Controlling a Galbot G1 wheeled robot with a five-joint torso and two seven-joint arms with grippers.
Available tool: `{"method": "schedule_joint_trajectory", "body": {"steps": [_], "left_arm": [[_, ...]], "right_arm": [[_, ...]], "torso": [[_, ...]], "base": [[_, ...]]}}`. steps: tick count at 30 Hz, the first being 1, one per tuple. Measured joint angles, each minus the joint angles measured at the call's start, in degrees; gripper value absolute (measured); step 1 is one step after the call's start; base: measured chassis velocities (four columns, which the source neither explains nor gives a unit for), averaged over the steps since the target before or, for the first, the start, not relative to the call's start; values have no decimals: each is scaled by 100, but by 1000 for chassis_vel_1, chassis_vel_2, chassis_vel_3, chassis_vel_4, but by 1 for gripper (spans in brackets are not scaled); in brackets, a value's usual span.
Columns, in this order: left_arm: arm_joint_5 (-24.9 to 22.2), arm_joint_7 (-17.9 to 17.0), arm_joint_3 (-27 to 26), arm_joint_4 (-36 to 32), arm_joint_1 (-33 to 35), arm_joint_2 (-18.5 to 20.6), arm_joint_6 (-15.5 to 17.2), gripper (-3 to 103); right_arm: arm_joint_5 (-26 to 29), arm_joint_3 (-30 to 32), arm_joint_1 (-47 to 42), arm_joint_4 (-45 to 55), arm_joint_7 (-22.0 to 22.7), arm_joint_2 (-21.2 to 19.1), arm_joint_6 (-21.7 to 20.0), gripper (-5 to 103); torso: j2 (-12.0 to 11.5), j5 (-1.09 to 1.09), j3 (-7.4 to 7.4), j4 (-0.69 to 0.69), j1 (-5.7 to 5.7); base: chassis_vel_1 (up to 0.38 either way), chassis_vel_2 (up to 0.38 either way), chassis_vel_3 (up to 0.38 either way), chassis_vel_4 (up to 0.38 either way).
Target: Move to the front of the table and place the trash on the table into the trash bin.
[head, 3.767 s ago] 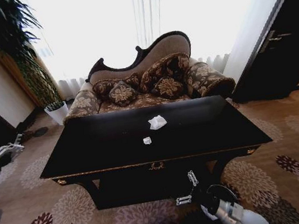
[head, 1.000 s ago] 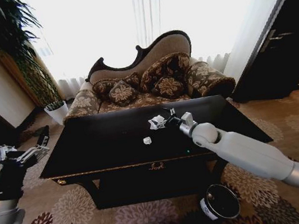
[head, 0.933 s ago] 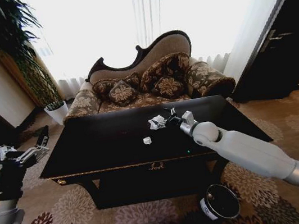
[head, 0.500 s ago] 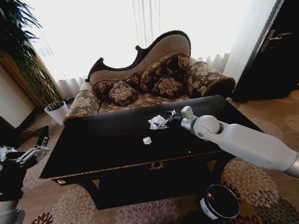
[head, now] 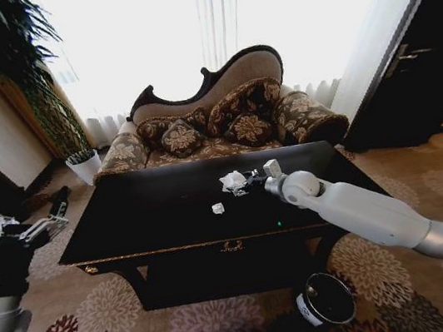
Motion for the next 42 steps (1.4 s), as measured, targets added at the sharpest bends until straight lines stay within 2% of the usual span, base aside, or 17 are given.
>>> {"method": "schedule_joint_trajectory", "body": {"steps": [3, 5, 8, 11, 13, 17, 19, 22, 23, 26, 29, 32, 34, 37, 38, 40, 42], "left_arm": [[12, 3, -2, 40, -20, 16, -9, 100], [12, 4, -1, 56, -34, 14, -11, 100], [13, 5, 6, 80, -46, 10, -12, 100], [24, 10, 42, 135, -68, 5, -17, 100], [38, 10, 58, 147, -74, 1, -17, 100], [103, 12, 140, 158, -85, -26, -25, 100], [106, 12, 146, 153, -87, -27, -25, 100], [105, 12, 142, 121, -84, -8, -25, 100], [105, 12, 142, 121, -84, -8, -25, 100], [81, 8, 99, 72, -56, 20, -25, 100], [57, 7, 78, 58, -40, 22, -25, 100], [30, 1, 55, 6, -2, 22, -25, 100], [21, -2, 52, -17, 4, 22, -23, 100], [-53, -8, 43, -185, 43, 13, 9, 100], [-53, -8, 43, -185, 43, 13, 9, 100], [-64, -21, 71, -296, 69, -28, 24, 100], [-65, -23, 83, -319, 78, -39, 26, 100]], "right_arm": [[-46, -81, 82, -104, -78, 66, 30, 101], [-105, -130, 116, -170, -133, 97, 83, 96], [-134, -142, 122, -206, -166, 113, 98, 86], [-182, -141, 99, -238, -228, 112, 119, 70], [-197, -130, 82, -238, -251, 104, 123, 70], [-242, -30, -6, -218, -352, 43, 131, 48], [-253, -1, -27, -214, -378, 25, 135, 48], [-270, 131, -122, -166, -441, -25, 153, 32], [-270, 131, -122, -166, -441, -25, 153, 32], [-338, 248, -270, -120, -598, -133, 550, 15], [-332, 381, -400, -52, -690, -162, 784, 10], [-292, 879, -908, 322, -642, -217, 874, 1], [-296, 996, -1030, 404, -629, -240, 870, 1], [-270, 1775, -1757, 877, -594, -406, 849, 0], [-270, 1775, -1757, 877, -594, -406, 849, 0], [-175, 2769, -2543, 1314, -579, -545, 1001, 0], [-172, 2938, -2688, 1381, -579, -575, 1025, 0]], "torso": [[0, 0, 0, 1, 0], [0, 0, 0, 1, 0], [0, 0, 0, 1, 0], [0, 0, 0, 1, 0], [0, 0, 0, 1, 0], [0, 0, 0, 1, 0], [0, 0, 0, 1, 0], [0, 0, 0, 0, 0], [0, 0, 0, 0, 0], [0, 0, 0, 0, 0], [0, 1, 0, 0, 0], [0, 0, 0, 2, 0], [0, 0, 0, 2, 0], [0, 2, 0, 1, 0], [0, 2, 0, 1, 0], [0, 3, 0, -1, 0], [0, 2, -1, -1, 0]], "base": [[0, 0, 0, 0], [0, 0, 0, 0], [0, 0, 0, 0], [0, 0, 0, 0], [0, 0, 0, 0], [0, 0, 0, 0], [0, 0, 0, 0], [0, 0, 0, 0], [0, 0, 0, 0], [0, 0, 0, 0], [0, 0, 0, 0], [0, 0, 0, 0], [0, 0, 0, 0], [0, 0, 0, 0], [0, 0, 0, 0], [0, 0, 0, 0], [0, 0, 0, 0]]}}
